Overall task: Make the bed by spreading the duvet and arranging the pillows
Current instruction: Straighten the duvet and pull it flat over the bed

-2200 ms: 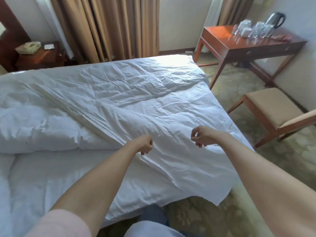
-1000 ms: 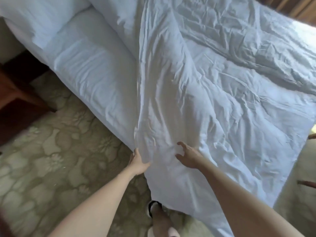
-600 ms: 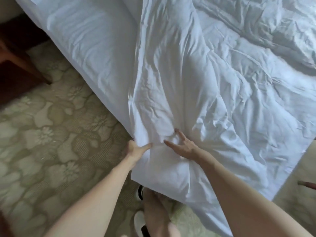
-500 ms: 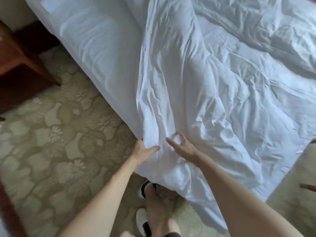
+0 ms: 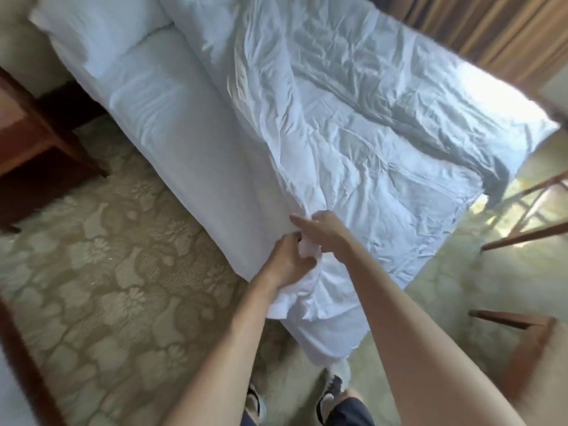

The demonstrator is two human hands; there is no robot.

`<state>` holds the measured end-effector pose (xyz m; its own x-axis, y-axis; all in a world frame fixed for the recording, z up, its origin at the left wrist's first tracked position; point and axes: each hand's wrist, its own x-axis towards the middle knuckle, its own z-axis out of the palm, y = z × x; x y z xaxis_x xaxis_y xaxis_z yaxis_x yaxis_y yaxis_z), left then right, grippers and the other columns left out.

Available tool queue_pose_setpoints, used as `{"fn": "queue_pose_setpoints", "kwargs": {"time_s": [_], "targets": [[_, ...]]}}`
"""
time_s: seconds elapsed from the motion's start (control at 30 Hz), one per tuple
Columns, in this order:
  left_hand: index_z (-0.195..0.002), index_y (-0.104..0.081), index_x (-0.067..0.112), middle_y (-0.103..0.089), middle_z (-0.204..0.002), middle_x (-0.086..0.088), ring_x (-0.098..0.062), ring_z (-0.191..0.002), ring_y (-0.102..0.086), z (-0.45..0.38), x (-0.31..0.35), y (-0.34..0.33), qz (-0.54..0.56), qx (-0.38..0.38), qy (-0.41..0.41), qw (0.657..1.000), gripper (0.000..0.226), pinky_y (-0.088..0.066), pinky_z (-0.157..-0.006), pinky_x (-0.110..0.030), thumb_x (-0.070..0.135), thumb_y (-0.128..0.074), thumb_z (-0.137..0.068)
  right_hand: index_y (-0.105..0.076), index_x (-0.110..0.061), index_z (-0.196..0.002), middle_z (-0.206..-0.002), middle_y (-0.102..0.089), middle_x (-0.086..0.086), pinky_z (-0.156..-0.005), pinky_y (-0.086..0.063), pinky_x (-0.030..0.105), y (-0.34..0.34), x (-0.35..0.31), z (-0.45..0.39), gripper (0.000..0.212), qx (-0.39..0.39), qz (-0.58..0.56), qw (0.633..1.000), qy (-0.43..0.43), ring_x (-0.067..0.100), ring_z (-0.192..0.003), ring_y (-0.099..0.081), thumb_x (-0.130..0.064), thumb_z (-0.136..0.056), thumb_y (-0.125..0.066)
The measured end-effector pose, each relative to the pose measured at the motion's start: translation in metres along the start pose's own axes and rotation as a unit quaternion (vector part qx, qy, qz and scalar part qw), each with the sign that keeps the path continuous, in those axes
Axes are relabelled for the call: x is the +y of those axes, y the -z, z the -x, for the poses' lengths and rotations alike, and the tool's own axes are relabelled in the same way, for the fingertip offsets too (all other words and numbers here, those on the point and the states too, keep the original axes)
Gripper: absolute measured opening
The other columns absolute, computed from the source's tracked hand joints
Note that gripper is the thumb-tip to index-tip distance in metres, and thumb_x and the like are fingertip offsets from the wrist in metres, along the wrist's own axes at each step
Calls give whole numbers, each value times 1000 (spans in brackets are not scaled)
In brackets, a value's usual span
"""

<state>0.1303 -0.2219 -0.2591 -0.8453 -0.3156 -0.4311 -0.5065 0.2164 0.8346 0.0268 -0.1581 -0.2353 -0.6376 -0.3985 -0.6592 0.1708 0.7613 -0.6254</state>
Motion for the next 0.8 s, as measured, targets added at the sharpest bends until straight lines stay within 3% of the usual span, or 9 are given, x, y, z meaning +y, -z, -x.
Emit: {"fn": "queue_pose_setpoints", "kwargs": {"time_s": [0.07, 0.13, 0.23, 0.3, 0.4, 0.5, 0.6, 0.67, 0.8], "targets": [[-115, -66, 13, -71, -105, -1, -15, -97, -66, -4, 33, -22, 9, 28, -9, 1000, 34, -56, -84, -32, 9, -57, -82, -59, -6, -88, -82, -60, 8, -66, -46, 31, 35, -1, 1, 29, 30, 61, 997, 20, 27, -81, -60, -35, -84, -61], [-101, -69, 16, -72, -94, 3, -10, -87, -66, -11, 61, -48, 33, 52, -19, 998, 24, -55, -75, -29, 10, -59, -80, -56, -8, -82, -85, -58, 8, -62, -42, 29, 76, 4, -4, 11, 40, 68, 997, 27, 28, -80, -59, -18, -80, -54], [-74, -67, 16, -64, -71, 9, -5, -65, -56, -28, 102, -88, 67, 90, -10, 994, 3, -47, -62, -29, 19, -67, -76, -63, 1, -88, -84, -58, 10, -58, -40, 27, 150, 20, -22, 18, 33, 49, 997, 57, 27, -76, -56, -14, -80, -53], [-65, -60, 13, -55, -65, 8, -7, -62, -47, -44, 134, -113, 81, 97, -4, 992, 21, -40, -58, -27, 22, -73, -80, -61, -2, -79, -76, -54, 9, -58, -38, 29, 204, 30, -34, 14, 21, 40, 996, 77, 25, -68, -53, -14, -81, -55], [-69, -58, 1, -48, -67, 1, -8, -64, -41, -70, 186, -151, 86, 95, -19, 992, 28, -33, -57, -27, 18, -73, -86, -57, -6, -71, -70, -53, 9, -59, -41, 33, 279, 44, -44, 12, 27, 13, 995, 93, 24, -65, -52, -14, -80, -58], [-81, -62, -6, -51, -71, 0, -10, -66, -44, -93, 239, -191, 115, 92, -32, 989, 27, -35, -59, -27, 18, -71, -89, -63, -3, -70, -73, -60, 12, -66, -58, 40, 350, 50, -50, 13, 24, 0, 995, 99, 27, -67, -61, -14, -77, -60], [-83, -59, -11, -48, -72, -2, -12, -66, -43, -118, 285, -226, 136, 94, -49, 985, 29, -33, -59, -28, 16, -70, -89, -61, -5, -66, -67, -59, 12, -68, -58, 41, 415, 51, -59, 11, 38, 28, 993, 110, 27, -64, -61, -12, -74, -59], [-85, -64, -8, -53, -73, -2, -11, -67, -47, -141, 313, -244, 149, 99, -52, 982, 24, -38, -61, -28, 15, -70, -88, -60, -5, -64, -65, -59, 12, -69, -58, 40, 452, 53, -69, 12, 66, 33, 991, 115, 31, -65, -64, -11, -74, -58], [-92, -73, 5, -64, -79, 1, -9, -72, -57, -187, 360, -283, 173, 81, -42, 981, 14, -45, -67, -28, 18, -69, -87, -64, -3, -70, -70, -62, 14, -70, -60, 52, 518, 65, -91, 12, 91, 32, 990, 106, 34, -72, -68, -12, -73, -57]]}}
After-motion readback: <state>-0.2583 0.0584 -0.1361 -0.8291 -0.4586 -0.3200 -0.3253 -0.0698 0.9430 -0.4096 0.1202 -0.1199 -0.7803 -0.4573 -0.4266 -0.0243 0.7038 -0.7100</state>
